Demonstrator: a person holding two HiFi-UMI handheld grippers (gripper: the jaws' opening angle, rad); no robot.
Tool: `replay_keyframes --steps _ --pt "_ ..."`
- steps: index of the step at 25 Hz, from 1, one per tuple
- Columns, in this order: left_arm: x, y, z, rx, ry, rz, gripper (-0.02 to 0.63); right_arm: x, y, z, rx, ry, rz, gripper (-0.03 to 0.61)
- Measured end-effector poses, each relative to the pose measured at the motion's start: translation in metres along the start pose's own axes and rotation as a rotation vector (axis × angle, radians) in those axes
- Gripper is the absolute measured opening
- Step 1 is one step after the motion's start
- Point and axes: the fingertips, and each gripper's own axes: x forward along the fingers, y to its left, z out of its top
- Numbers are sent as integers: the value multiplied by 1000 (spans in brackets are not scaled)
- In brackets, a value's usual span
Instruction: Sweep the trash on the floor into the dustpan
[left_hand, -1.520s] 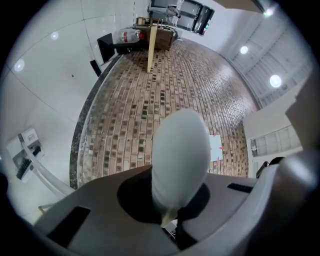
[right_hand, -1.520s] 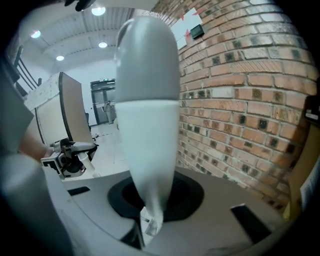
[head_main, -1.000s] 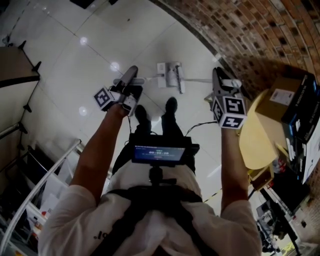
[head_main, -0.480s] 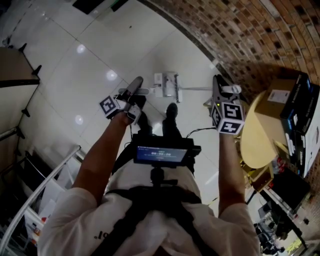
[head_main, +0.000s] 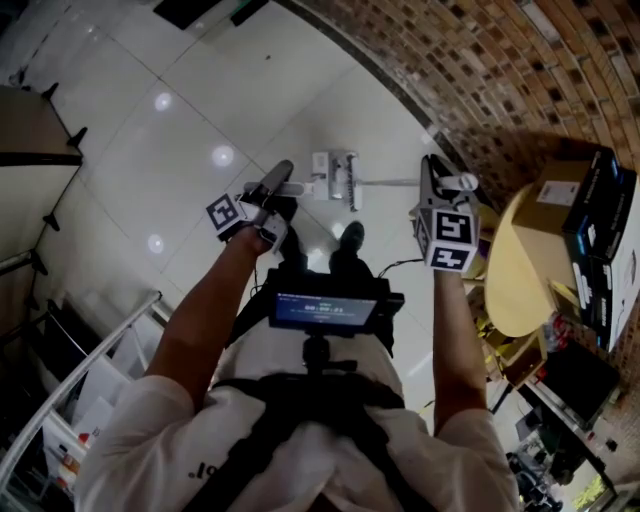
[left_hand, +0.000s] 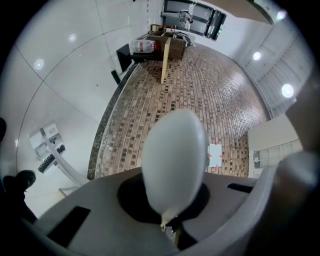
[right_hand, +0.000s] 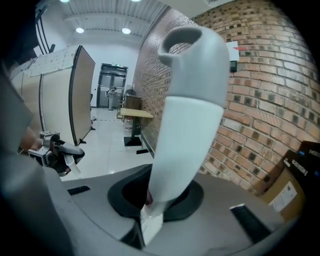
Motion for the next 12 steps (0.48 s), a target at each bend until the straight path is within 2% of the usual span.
replay_keyframes --steps 6,12 --pt "1 0 -1 16 -4 12 0 14 -6 -10 -11 30 15 32" --pt "2 -2 4 62 -23 19 0 24 -13 -9 -3 31 -5 32"
